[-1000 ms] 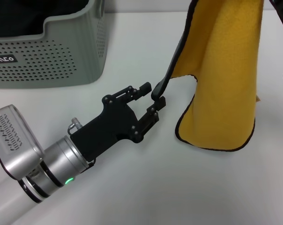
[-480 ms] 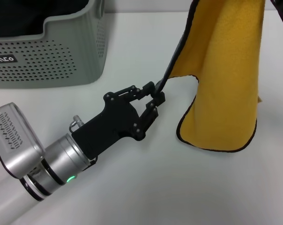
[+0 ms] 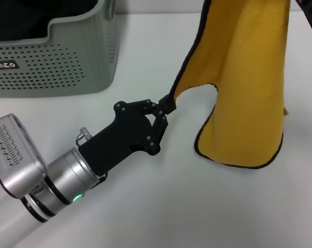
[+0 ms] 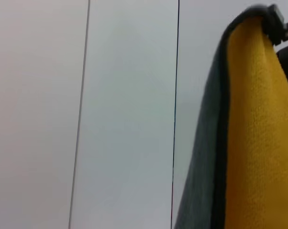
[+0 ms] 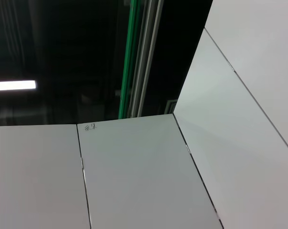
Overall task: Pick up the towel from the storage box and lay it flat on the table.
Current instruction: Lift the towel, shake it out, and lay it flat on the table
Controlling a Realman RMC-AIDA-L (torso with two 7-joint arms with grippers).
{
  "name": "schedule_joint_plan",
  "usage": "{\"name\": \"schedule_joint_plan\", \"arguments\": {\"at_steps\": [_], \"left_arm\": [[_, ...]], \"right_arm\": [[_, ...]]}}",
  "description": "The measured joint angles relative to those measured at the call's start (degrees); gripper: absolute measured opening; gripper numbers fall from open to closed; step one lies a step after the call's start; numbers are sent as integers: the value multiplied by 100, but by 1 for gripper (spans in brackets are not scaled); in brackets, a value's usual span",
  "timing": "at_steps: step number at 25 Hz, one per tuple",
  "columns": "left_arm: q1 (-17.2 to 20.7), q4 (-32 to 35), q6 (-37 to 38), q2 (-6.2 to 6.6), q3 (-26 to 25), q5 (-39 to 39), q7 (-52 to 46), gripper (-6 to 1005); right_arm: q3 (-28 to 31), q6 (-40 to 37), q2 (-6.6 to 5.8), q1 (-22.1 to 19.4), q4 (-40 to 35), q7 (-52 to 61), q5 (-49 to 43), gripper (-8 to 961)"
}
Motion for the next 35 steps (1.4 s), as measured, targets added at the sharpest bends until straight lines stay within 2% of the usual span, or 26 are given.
{"name": "schedule_joint_plan", "arguments": {"at_steps": [1, 5, 11, 16, 21, 25, 29, 31, 33, 35], "left_arm": [[1, 2, 40, 0, -10, 0, 1, 12], [24, -43, 448, 11, -47, -6, -1, 6], [237, -338, 2101, 108, -131, 33, -9, 5], [409, -645, 3381, 214, -98, 383, 36, 6], [977, 4, 3590, 461, -95, 1019, 113, 6], [1542, 510, 3606, 539, -79, 1321, 468, 6], [2132, 986, 3617, 545, -74, 1774, 884, 5], [2375, 1068, 3618, 489, -121, 1889, 1115, 5], [2413, 754, 3597, 305, -373, 1794, 1161, 5], [2123, 200, 3580, 120, -720, 1707, 1050, 6]], "right_arm": [[-7, 0, 0, -5, 10, 0, 0, 53], [-52, -1, 0, -123, 26, 121, -5, 55], [-136, -105, -4, -556, 19, 665, -95, 58], [-500, -496, -3, -910, 1, 809, -107, 61], [-884, -987, -7, -1281, 33, 762, -328, 63], [-1050, -1231, 14, -1669, 9, 521, -527, 65], [-1780, -1255, 24, -1998, -61, 246, -523, 67], [-1838, -1239, 23, -2017, -26, 199, -506, 68], [-1865, -1089, 25, -2041, 52, 141, -366, 70], [-1849, -755, 26, -1987, 83, 151, -77, 71]]}}
